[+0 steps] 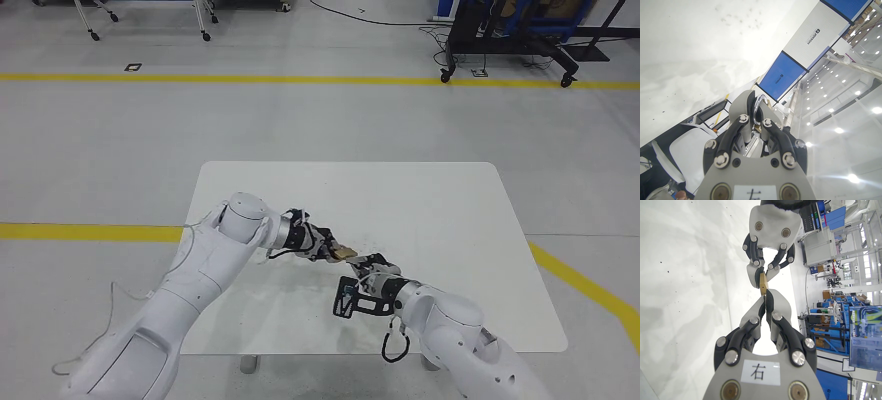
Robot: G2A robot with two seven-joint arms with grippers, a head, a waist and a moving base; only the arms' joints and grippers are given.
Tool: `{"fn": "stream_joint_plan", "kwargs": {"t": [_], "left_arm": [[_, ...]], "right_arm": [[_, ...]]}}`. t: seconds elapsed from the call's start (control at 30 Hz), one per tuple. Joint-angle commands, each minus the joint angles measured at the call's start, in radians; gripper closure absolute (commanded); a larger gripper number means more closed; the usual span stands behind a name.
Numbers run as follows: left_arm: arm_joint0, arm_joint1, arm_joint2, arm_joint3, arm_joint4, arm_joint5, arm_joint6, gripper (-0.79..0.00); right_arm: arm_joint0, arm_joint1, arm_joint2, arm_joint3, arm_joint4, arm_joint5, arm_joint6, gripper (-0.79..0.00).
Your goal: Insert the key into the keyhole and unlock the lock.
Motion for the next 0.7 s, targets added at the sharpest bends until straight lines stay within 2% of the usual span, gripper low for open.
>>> {"fn": "stream_joint_plan", "kwargs": {"t": [0.0,0.17,0.4,0.53,0.6,0.67], "left_arm": [[0.002,0.001,-0.001,-0.006,0.004,0.001,0.014,0.0],[0.013,0.003,-0.012,-0.018,-0.003,-0.013,0.044,0.0],[0.051,0.005,-0.062,-0.043,-0.066,-0.107,0.133,0.0],[0.067,0.003,-0.081,-0.047,-0.112,-0.125,0.146,0.0],[0.07,0.0,-0.09,-0.035,-0.145,-0.118,0.152,0.0],[0.073,-0.004,-0.097,-0.014,-0.186,-0.116,0.146,0.0]], "right_arm": [[0.0,0.0,0.001,0.001,0.002,-0.001,-0.002,-0.785],[0.0,0.0,0.001,0.001,0.002,-0.001,-0.002,-0.785],[0.0,0.0,0.001,0.001,0.002,-0.001,-0.002,-0.785],[0.0,0.0,0.001,0.001,0.002,-0.001,-0.002,-0.785],[-0.007,0.0,0.005,-0.011,0.049,0.018,-0.083,-0.785],[-0.025,0.006,0.038,-0.012,0.112,0.014,-0.226,-0.785]]}}
